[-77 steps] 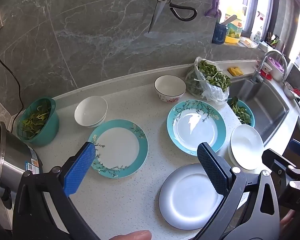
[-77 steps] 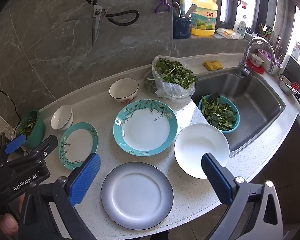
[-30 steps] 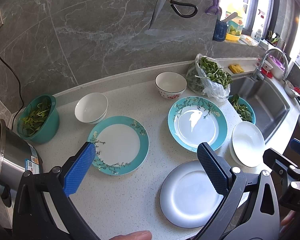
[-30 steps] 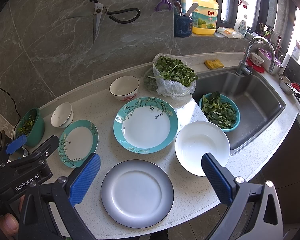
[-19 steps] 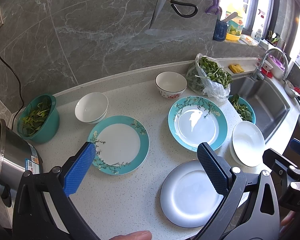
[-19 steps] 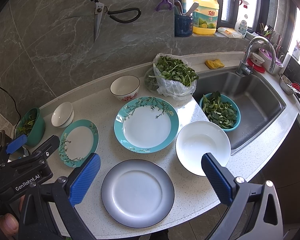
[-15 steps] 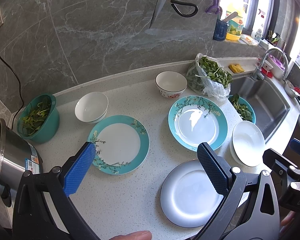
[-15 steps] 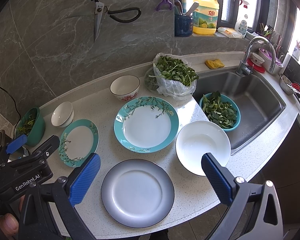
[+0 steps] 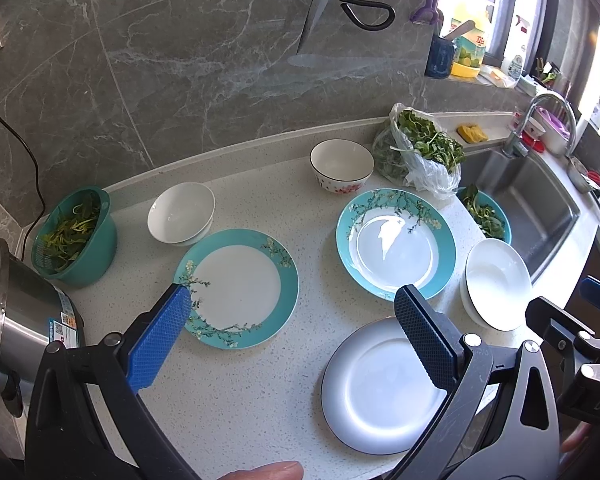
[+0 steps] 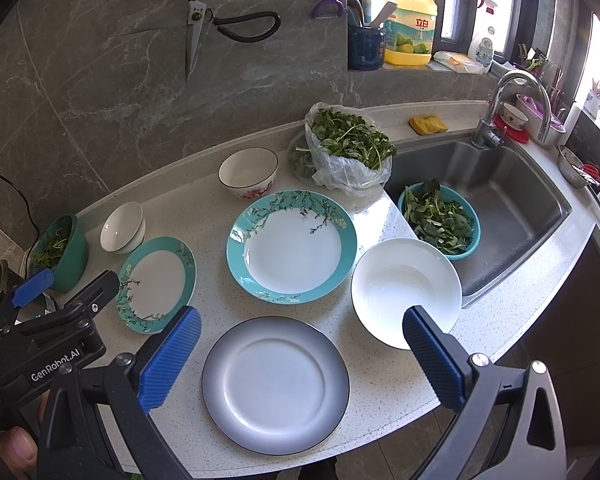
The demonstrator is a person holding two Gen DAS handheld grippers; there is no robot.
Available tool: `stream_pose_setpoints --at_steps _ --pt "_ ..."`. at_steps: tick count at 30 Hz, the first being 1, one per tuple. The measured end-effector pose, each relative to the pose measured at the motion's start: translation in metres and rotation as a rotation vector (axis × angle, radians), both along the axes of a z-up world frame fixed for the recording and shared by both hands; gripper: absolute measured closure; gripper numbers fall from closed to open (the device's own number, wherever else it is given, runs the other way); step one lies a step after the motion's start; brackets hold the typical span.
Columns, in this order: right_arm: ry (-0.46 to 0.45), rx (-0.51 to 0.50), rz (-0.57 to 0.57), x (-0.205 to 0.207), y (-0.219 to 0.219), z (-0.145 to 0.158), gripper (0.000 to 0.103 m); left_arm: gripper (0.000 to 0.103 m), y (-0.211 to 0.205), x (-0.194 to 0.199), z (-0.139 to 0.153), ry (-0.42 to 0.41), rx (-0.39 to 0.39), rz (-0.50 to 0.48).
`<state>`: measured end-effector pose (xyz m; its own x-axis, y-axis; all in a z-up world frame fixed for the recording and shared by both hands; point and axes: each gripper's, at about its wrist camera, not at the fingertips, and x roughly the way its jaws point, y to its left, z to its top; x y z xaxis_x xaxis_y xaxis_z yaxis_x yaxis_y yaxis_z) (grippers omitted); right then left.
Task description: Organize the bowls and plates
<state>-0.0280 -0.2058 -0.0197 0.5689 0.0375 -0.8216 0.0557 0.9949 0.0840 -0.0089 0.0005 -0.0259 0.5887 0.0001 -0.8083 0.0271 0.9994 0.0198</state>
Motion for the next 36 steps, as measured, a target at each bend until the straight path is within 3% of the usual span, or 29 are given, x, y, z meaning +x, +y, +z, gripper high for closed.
stream_pose_setpoints --at_steps 7,11,15,17,19,22,25,27,29,30,32,36 --pt "0.007 0.001 -0.014 -0.007 0.005 -0.008 0.000 0.000 0.001 0.009 -0.006 0.013 -0.001 -0.027" --pt "0.003 0.068 0.015 -0.013 -0.002 -0.013 0.000 0.000 0.010 0.008 -0.031 0.041 -0.075 -0.093" --pt "0.039 0.191 0.014 -0.034 -0.021 -0.047 0.000 0.001 0.034 0.004 -0.079 0.122 -0.232 -0.147" --pt "0.086 0.276 -0.002 -0.044 -0.034 -0.072 0.000 0.001 0.046 0.006 -0.111 0.217 -0.333 -0.172" --pt "0.129 0.401 -0.038 -0.057 -0.052 -0.102 0.003 0.001 0.048 0.006 -0.135 0.273 -0.317 -0.202" --pt "0.087 0.624 -0.072 -0.078 -0.080 -0.136 0.009 0.000 0.030 -0.001 -0.166 0.328 -0.286 -0.407" --pt "0.063 0.809 -0.061 -0.082 -0.096 -0.164 0.011 0.000 0.015 -0.011 -0.180 0.340 -0.262 -0.491" --pt "0.075 0.882 -0.013 -0.076 -0.100 -0.182 0.014 0.000 0.010 -0.005 -0.195 0.404 -0.305 -0.481" --pt "0.091 0.921 0.022 -0.070 -0.103 -0.198 0.021 0.003 0.014 0.005 -0.211 0.442 -0.316 -0.390" --pt "0.097 0.941 0.038 -0.067 -0.104 -0.205 0.022 0.011 0.014 0.010 -0.219 0.468 -0.329 -0.359" --pt "0.110 0.980 0.042 -0.061 -0.110 -0.218 0.026 0.021 0.011 0.014 -0.229 0.479 -0.351 -0.369" --pt "0.124 1.026 0.058 -0.056 -0.122 -0.237 0.026 0.021 0.005 0.016 -0.225 0.470 -0.351 -0.406"
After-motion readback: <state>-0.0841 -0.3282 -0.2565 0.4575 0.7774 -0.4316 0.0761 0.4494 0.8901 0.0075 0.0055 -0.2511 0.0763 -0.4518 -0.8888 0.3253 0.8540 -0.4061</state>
